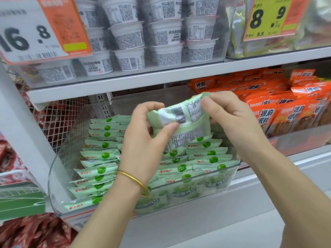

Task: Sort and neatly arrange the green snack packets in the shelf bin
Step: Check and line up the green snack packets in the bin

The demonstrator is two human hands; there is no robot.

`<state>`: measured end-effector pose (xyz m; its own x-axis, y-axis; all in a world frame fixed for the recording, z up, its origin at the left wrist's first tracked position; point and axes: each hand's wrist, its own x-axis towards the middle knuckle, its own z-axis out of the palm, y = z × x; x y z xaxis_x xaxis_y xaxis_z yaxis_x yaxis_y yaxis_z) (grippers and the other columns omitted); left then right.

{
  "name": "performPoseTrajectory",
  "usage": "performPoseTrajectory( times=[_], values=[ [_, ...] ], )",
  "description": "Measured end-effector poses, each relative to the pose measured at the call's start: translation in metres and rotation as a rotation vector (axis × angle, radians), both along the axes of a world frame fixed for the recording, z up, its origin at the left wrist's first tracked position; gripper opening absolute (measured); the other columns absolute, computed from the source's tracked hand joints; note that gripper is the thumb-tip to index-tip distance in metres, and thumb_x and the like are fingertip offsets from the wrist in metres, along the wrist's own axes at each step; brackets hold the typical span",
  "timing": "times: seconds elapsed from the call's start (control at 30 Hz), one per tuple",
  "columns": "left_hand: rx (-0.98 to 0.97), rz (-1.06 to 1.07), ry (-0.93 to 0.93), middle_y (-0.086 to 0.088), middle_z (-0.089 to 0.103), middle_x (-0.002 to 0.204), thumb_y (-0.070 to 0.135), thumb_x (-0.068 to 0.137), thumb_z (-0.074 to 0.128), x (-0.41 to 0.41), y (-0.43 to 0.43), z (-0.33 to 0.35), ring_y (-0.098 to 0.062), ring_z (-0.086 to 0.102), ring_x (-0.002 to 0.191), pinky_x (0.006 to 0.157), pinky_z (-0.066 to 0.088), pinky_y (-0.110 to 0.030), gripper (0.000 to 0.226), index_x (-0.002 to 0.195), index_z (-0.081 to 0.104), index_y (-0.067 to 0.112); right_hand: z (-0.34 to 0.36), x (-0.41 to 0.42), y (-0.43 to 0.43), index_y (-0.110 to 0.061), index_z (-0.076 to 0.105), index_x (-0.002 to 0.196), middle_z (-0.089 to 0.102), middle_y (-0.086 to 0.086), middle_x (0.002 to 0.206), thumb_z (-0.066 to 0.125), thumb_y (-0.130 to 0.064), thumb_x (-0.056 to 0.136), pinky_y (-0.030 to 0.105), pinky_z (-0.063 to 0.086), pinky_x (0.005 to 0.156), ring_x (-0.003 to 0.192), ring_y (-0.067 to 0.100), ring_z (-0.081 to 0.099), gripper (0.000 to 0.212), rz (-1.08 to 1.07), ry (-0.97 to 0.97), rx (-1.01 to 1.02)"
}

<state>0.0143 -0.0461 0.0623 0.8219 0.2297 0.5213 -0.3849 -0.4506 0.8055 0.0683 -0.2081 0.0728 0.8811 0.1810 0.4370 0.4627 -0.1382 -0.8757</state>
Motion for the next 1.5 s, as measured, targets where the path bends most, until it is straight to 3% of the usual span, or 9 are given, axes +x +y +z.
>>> performPoseTrajectory(
  times=[0.2, 0.33, 0.47, 0.67, 0.83, 0.97, 1.1, 1.27, 1.5],
  values=[
    [-0.255, -0.19, 0.086, 0.005, 0.072, 0.079, 0.013, 0.081, 0.069, -0.001, -0.001, 0.0, -0.009, 0.068, 0.07, 0.058, 0.052, -0.019, 0.042, 0.109, 0.043, 0.031, -0.008, 0.003, 0.004, -0.022, 0.056, 0.117, 0.073, 0.0, 0.1, 0.063, -0.009, 0.085, 0.028, 0.056, 0.07, 0.089, 0.014, 0.07, 0.035, 0.189, 0.077, 0.13],
    [-0.179, -0.249, 0.093, -0.004, 0.071, 0.096, 0.011, 0.075, 0.075, 0.0, 0.0, -0.003, -0.02, 0.069, 0.083, 0.072, 0.057, -0.032, 0.06, 0.113, 0.038, 0.037, -0.008, 0.004, 0.004, -0.02, 0.057, 0.115, 0.074, 0.002, 0.095, 0.062, -0.005, 0.086, 0.033, 0.057, 0.067, 0.084, 0.018, 0.071, 0.033, 0.154, 0.08, 0.159],
    [-0.205, -0.231, 0.103, -0.002, 0.068, 0.101, 0.008, 0.076, 0.072, -0.001, -0.002, -0.001, -0.015, 0.069, 0.082, 0.067, 0.056, -0.024, 0.062, 0.116, 0.034, 0.035, -0.008, 0.003, 0.005, -0.022, 0.057, 0.113, 0.074, 0.001, 0.093, 0.063, -0.004, 0.085, 0.032, 0.057, 0.067, 0.083, 0.017, 0.071, 0.033, 0.16, 0.066, 0.16],
    [-0.645, -0.103, 0.274, -0.005, 0.064, 0.095, 0.016, 0.086, 0.062, 0.009, 0.007, 0.001, -0.008, 0.061, 0.061, 0.053, 0.052, -0.024, 0.04, 0.118, 0.039, 0.022, -0.005, 0.007, -0.001, -0.017, 0.059, 0.12, 0.069, 0.007, 0.102, 0.04, -0.007, 0.098, 0.03, 0.056, 0.06, 0.081, 0.018, 0.069, 0.03, 0.203, 0.147, 0.303],
    [-0.789, -0.174, 0.443, -0.014, 0.057, 0.117, 0.025, 0.087, 0.062, 0.028, 0.014, -0.002, -0.015, 0.054, 0.076, 0.043, 0.043, -0.015, 0.033, 0.109, 0.057, 0.001, -0.005, 0.016, -0.004, -0.034, 0.06, 0.116, 0.048, -0.012, 0.135, 0.063, 0.003, 0.081, 0.034, 0.045, 0.101, 0.127, 0.004, 0.045, 0.05, 0.121, -0.291, -0.231],
    [-0.784, -0.184, 0.466, -0.013, 0.068, 0.093, 0.031, 0.095, 0.05, 0.04, 0.005, 0.001, -0.018, 0.065, 0.065, 0.039, 0.041, -0.018, 0.029, 0.103, 0.059, 0.005, -0.004, 0.023, 0.002, -0.022, 0.067, 0.098, 0.059, -0.011, 0.116, 0.066, -0.021, 0.074, 0.04, 0.043, 0.099, 0.117, 0.01, 0.053, 0.024, -0.041, -0.474, -0.363],
    [-0.257, 0.108, 0.347, 0.002, 0.067, 0.092, 0.019, 0.098, 0.04, 0.058, 0.009, -0.008, -0.02, 0.067, 0.083, 0.066, 0.052, -0.034, 0.021, 0.097, 0.061, 0.015, -0.009, 0.027, -0.001, -0.012, 0.067, 0.098, 0.067, -0.002, 0.094, 0.065, -0.027, 0.08, 0.032, 0.048, 0.075, 0.088, 0.014, 0.059, 0.023, -0.306, -0.617, -0.529],
    [0.615, 0.149, 0.449, 0.004, 0.048, 0.139, 0.017, 0.094, 0.042, 0.067, 0.004, -0.031, -0.026, 0.037, 0.128, 0.105, 0.031, -0.034, 0.036, 0.122, 0.059, 0.03, -0.012, 0.03, -0.001, -0.016, 0.066, 0.098, 0.067, 0.001, 0.086, 0.065, -0.021, 0.08, 0.038, 0.052, 0.06, 0.077, 0.026, 0.063, 0.018, -0.414, -0.693, -0.663],
    [0.698, 0.098, 0.491, 0.013, 0.048, 0.133, 0.023, 0.095, 0.038, 0.061, 0.001, -0.031, -0.02, 0.033, 0.126, 0.099, 0.025, -0.037, 0.033, 0.113, 0.06, 0.041, -0.01, 0.032, 0.006, -0.017, 0.065, 0.099, 0.065, 0.0, 0.086, 0.07, -0.011, 0.081, 0.037, 0.05, 0.06, 0.088, 0.029, 0.058, 0.019, -0.413, -0.571, -0.898]
  ],
)
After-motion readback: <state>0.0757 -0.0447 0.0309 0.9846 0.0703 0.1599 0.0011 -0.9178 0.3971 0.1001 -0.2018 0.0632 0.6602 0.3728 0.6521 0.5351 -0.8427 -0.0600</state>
